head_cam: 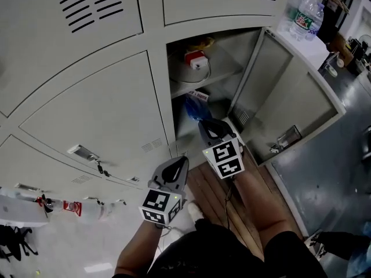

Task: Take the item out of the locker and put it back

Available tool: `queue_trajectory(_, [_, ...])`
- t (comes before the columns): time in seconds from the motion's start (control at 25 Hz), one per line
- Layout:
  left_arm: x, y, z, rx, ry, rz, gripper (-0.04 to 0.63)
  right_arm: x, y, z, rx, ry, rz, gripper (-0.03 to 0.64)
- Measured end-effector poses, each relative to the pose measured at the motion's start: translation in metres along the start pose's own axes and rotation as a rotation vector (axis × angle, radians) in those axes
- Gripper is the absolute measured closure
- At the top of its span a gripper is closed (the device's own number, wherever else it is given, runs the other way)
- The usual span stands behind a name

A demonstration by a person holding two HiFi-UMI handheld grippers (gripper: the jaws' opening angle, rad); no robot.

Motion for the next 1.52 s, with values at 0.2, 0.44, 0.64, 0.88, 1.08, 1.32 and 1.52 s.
queue_trajectory(0.2, [-0.017,0.004,0.004,0.002,0.014,-0.009,0.589,-0.027,-0.014,0.013,-0.012,0.011,-0.017,0.609])
queue_trajectory(0.44, [-0.034,0.003,0.007,0.002,0.024,-0.007,0.589,-0.05,-0.024,0.027,-0.012,0.035,-0.047,0.609])
queue_trajectory(0.64, [-0.04,0.004,0.01,-0.001,0.032,-0.014,0.589,-0.064,-0.028,0.04,-0.025,0.062,-0.066,0.609])
queue_trajectory(0.88, [-0.042,0.006,0.012,0.0,0.034,-0.031,0.589,-0.075,-0.029,0.058,-0.028,0.114,-0.096,0.607])
queue_trajectory(1.08, [-0.039,0.008,0.017,0.011,0.042,-0.049,0.589,-0.084,-0.025,0.067,-0.018,0.149,-0.122,0.607])
queue_trajectory(1.32, [-0.034,0.01,0.016,0.01,0.039,-0.069,0.589,-0.091,-0.02,0.081,-0.001,0.208,-0.135,0.567])
queue_trajectory(1.52, [-0.03,0.011,0.017,0.014,0.039,-0.08,0.589,-0.091,-0.015,0.083,0.024,0.213,-0.145,0.528])
Point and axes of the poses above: the fingertips, and each gripper's own axes: x backward along the fingers, y to its left, z out of its underside, the point moved 6 cm from there along x, backward along the fingers, and after that the axes turned 11 degrees about -y, right-handed, at the moved point
